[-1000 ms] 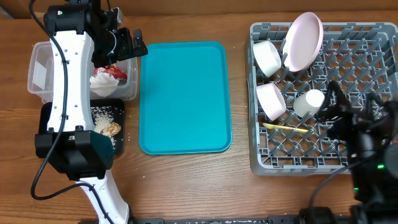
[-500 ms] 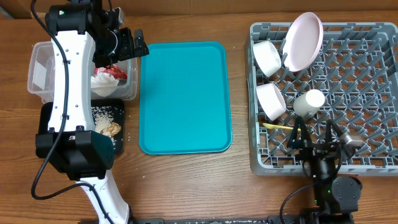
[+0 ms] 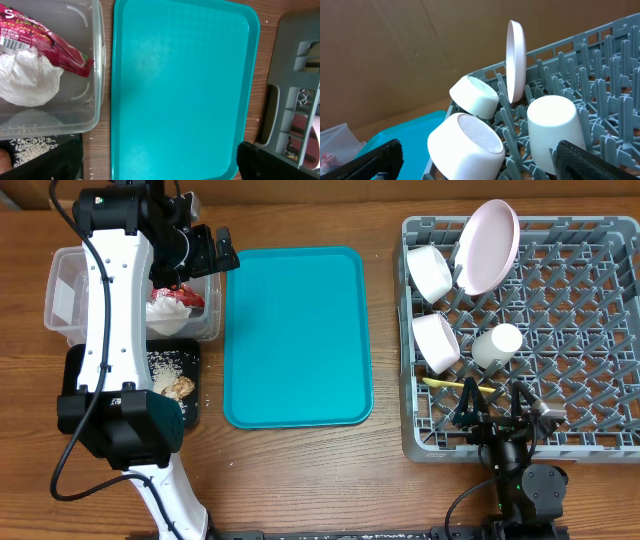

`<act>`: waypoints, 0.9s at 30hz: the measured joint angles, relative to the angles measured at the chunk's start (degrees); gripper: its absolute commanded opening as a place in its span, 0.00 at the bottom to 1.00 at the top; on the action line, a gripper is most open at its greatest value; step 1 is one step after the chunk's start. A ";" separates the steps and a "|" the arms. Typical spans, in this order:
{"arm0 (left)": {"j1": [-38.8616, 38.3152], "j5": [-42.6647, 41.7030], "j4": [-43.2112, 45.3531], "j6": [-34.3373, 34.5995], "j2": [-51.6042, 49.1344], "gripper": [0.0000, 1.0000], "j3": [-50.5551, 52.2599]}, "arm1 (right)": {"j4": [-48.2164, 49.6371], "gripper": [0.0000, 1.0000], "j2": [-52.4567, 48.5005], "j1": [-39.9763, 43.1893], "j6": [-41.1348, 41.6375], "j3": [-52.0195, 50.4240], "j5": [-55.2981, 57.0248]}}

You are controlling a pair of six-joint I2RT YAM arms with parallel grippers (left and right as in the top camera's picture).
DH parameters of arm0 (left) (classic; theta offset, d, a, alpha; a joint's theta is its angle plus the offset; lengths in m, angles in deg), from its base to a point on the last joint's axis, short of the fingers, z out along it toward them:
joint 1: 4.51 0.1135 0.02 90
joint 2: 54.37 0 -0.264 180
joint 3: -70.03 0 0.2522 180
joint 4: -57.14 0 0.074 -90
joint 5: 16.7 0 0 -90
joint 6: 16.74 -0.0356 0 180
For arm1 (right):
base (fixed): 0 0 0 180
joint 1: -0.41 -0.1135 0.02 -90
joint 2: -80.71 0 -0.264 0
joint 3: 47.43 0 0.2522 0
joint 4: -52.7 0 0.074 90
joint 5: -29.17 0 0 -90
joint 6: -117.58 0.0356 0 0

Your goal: Sort waste into correct bins and load items into the dishwasher

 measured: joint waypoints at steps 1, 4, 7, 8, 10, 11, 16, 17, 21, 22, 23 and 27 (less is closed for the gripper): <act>0.00 0.00 0.02 0.00 0.00 1.00 0.00 | -0.02 1.00 0.00 0.00 0.00 0.00 -0.11; 0.00 0.00 0.02 0.00 0.00 1.00 0.00 | 0.00 1.00 0.00 0.00 0.00 0.00 -0.13; 0.00 0.00 0.00 0.00 0.00 1.00 0.00 | 0.02 1.00 0.00 0.00 0.02 0.00 -0.13; 0.00 0.00 0.02 0.00 0.00 1.00 0.00 | 0.00 1.00 0.00 0.00 0.00 0.00 -0.13; 0.00 0.00 0.00 0.00 0.00 1.00 0.00 | 0.00 1.00 0.00 0.00 0.00 0.00 -0.15; 0.00 0.00 0.00 0.00 0.00 1.00 0.00 | 0.02 1.00 0.00 0.00 0.00 0.00 -0.13; 0.00 0.00 0.00 0.00 0.00 1.00 0.00 | 0.00 1.00 0.00 -0.02 -0.02 0.00 -0.13; 0.00 0.00 0.02 0.00 0.00 1.00 0.00 | 0.04 1.00 0.00 -0.02 -0.02 0.00 -0.13; 0.00 0.00 0.00 0.00 0.00 1.00 0.00 | 0.02 1.00 0.00 0.00 0.00 0.00 -0.13; 0.00 0.00 0.02 0.00 0.00 1.00 0.00 | 0.00 1.00 0.00 -0.02 0.02 0.00 -0.13; -0.02 0.00 0.00 0.00 0.00 1.00 0.00 | 0.00 1.00 0.00 0.00 0.02 0.00 -0.13; -1.42 1.70 0.72 -0.52 1.18 1.00 0.15 | 0.00 1.00 0.00 0.00 -0.02 0.00 -0.15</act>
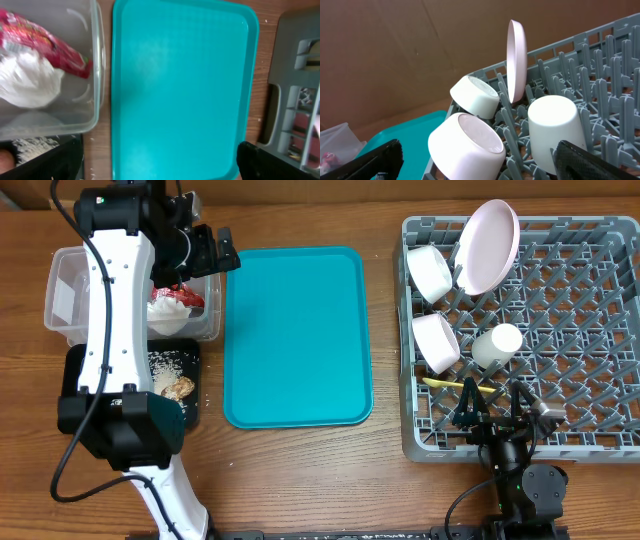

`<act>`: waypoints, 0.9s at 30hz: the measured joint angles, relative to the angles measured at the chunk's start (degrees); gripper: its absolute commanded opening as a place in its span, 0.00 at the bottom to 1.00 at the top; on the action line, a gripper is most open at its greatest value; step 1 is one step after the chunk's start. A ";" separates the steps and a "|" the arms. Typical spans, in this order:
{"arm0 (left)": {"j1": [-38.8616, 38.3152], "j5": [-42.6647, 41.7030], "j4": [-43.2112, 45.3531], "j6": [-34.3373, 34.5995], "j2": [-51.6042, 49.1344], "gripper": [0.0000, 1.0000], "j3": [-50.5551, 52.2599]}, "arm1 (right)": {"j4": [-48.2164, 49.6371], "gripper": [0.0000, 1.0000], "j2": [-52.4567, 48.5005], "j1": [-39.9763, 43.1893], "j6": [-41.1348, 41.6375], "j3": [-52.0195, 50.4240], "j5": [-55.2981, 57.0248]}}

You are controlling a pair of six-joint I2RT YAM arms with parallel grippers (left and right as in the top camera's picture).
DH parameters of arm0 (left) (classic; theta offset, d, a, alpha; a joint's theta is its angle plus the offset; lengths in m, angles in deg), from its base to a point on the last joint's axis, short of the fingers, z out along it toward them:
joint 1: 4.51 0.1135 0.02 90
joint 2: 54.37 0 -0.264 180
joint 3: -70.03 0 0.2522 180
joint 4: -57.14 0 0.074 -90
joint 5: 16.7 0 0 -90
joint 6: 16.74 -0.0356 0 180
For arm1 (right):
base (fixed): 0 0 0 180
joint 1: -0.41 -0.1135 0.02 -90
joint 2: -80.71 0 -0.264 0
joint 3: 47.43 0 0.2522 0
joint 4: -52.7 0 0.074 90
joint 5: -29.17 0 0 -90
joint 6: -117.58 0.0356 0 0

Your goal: Sort waste into correct bins and load items into the dishwasher

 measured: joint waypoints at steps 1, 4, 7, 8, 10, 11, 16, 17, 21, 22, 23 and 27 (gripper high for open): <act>-0.52 0.85 0.48 -0.39 0.57 1.00 0.09 | 0.02 1.00 0.00 0.00 0.02 0.00 0.00; -3.41 5.55 1.77 -1.60 5.31 1.00 2.19 | 0.00 1.00 0.00 0.00 0.04 0.00 0.00; -5.86 9.07 4.13 -2.58 13.49 1.00 8.52 | 0.00 1.00 0.00 0.00 0.02 0.00 -0.02; -6.32 10.10 6.25 -2.78 17.07 1.00 11.80 | 0.02 1.00 0.00 0.00 0.02 0.00 0.00; -6.38 11.50 12.55 -2.95 23.56 1.00 18.62 | -0.04 1.00 0.04 0.00 0.02 0.00 0.00; -6.14 12.22 17.09 -3.04 27.87 1.00 23.89 | -0.02 1.00 0.04 0.00 0.02 0.00 0.02; -5.70 12.66 40.41 -4.15 42.32 1.00 47.60 | 0.02 1.00 0.04 -0.02 0.02 0.00 0.00; -5.68 12.44 44.30 -4.35 44.70 1.00 52.37 | -0.02 1.00 0.04 0.00 0.02 0.00 0.00; -5.68 11.23 56.59 -4.98 53.72 1.00 70.05 | 0.00 1.00 0.04 0.00 0.07 0.00 0.00; -5.66 11.08 59.10 -5.18 56.13 1.00 73.92 | -0.04 1.00 0.04 -0.02 0.04 0.00 -0.04; -5.68 10.97 61.02 -5.40 58.58 1.00 77.40 | -0.02 1.00 0.04 -0.02 0.02 0.00 -0.02; -5.66 10.51 68.04 -5.60 69.64 1.00 89.83 | -0.02 1.00 0.04 0.00 0.04 0.00 -0.02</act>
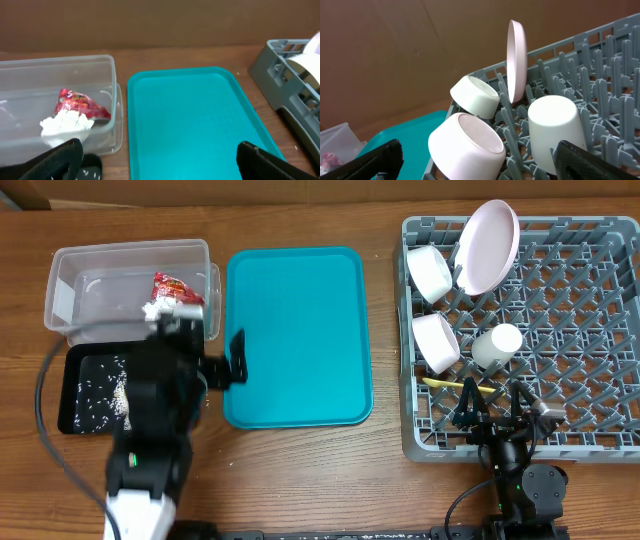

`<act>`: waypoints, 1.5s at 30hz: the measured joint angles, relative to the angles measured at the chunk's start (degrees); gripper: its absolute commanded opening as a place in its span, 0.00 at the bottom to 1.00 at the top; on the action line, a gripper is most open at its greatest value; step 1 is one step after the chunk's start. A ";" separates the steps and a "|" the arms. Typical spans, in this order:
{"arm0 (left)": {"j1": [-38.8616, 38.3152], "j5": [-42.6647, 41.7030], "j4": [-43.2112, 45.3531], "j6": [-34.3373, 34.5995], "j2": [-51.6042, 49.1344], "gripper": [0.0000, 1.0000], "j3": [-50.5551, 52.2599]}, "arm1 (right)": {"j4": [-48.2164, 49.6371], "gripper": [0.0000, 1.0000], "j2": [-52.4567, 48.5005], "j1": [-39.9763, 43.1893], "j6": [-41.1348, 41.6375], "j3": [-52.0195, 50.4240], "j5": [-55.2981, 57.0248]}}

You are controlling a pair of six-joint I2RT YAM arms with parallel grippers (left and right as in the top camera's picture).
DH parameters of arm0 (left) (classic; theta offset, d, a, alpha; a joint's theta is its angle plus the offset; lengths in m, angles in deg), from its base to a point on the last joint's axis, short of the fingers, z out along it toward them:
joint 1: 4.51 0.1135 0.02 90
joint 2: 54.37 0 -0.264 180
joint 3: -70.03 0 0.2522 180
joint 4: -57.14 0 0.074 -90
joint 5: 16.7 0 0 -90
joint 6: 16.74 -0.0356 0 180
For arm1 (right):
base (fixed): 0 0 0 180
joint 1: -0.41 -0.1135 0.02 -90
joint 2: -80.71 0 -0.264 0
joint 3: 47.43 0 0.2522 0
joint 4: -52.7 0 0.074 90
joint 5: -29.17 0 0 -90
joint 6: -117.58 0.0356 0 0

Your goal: Sort waste into correct bins and load items into the dishwasher

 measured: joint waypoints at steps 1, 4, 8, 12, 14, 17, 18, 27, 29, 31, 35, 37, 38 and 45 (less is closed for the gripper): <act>0.00 -0.07 1.46 0.00 2.82 1.00 2.80 | 0.02 1.00 0.00 0.00 -0.04 0.00 -0.02; 0.31 -0.17 5.95 0.00 11.91 1.00 11.41 | -0.02 1.00 0.00 -0.02 0.00 0.00 0.00; 1.88 -0.28 10.93 0.02 22.38 1.00 21.31 | 0.02 1.00 0.00 0.00 -0.02 0.00 0.02; 2.62 -0.28 11.80 0.04 30.75 1.00 28.13 | -0.02 1.00 0.00 0.00 -0.02 0.00 0.00; 2.64 -0.28 12.00 0.07 33.09 1.00 29.94 | 0.00 1.00 0.00 0.00 -0.02 0.00 0.00; 2.64 -0.28 13.14 0.07 36.04 1.00 32.41 | 0.02 1.00 0.00 0.00 -0.02 0.00 0.02; 2.64 -0.28 13.60 0.07 36.85 1.00 33.16 | 0.02 1.00 0.00 0.00 0.00 0.00 0.02; 2.64 -0.26 14.73 0.07 43.50 1.00 37.57 | 0.02 1.00 0.00 0.00 0.00 0.00 0.00; 2.64 -0.26 14.47 0.07 44.48 1.00 37.62 | 0.00 1.00 0.00 0.00 -0.02 0.00 0.00; 2.64 -0.24 13.33 0.07 45.11 1.00 37.62 | 0.00 1.00 0.00 0.00 -0.02 0.00 0.00; 2.64 -0.20 9.62 0.07 46.16 1.00 37.64 | 0.00 1.00 0.00 0.00 -0.02 0.00 0.02; 2.64 -0.09 9.05 0.07 46.45 1.00 37.64 | 0.02 1.00 0.00 0.00 0.00 0.00 0.00; 2.64 -0.07 8.94 0.07 46.47 1.00 37.64 | 0.00 1.00 0.00 0.00 -0.04 0.00 0.00; 2.64 0.09 8.76 0.07 46.49 1.00 37.64 | 0.02 1.00 0.00 0.00 -0.02 0.00 0.00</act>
